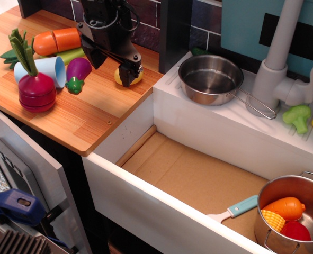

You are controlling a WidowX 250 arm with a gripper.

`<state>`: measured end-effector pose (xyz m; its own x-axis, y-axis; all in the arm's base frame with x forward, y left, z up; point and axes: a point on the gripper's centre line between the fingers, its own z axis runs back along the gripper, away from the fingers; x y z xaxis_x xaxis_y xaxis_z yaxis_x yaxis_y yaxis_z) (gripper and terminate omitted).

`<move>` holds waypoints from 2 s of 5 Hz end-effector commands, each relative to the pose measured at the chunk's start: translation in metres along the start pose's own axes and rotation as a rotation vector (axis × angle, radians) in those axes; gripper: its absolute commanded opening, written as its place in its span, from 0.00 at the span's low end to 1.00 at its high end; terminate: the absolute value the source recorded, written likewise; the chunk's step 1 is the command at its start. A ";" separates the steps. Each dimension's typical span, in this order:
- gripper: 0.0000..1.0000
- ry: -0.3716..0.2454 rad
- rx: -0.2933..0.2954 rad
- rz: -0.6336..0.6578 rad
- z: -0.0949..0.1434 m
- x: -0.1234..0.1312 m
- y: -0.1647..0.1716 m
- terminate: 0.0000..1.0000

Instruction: Put potato in pot or pan

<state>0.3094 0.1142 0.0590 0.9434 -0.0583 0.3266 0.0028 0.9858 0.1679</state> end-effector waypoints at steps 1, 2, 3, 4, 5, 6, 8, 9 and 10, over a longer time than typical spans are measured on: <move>1.00 0.000 0.000 0.000 0.000 0.000 0.000 0.00; 1.00 -0.011 -0.008 -0.032 -0.007 0.015 0.009 0.00; 1.00 -0.032 -0.015 -0.052 -0.015 0.026 0.013 0.00; 1.00 -0.033 -0.031 -0.076 -0.022 0.036 0.016 0.00; 1.00 -0.045 -0.062 -0.084 -0.033 0.040 0.017 0.00; 1.00 -0.046 -0.105 -0.074 -0.048 0.038 0.015 0.00; 0.00 -0.051 -0.098 -0.045 -0.051 0.030 0.010 0.00; 0.00 -0.033 -0.086 -0.047 -0.035 0.039 0.004 0.00; 0.00 -0.004 -0.054 -0.041 -0.004 0.049 -0.011 0.00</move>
<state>0.3486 0.0819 0.0592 0.9630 -0.0797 0.2575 0.0496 0.9913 0.1216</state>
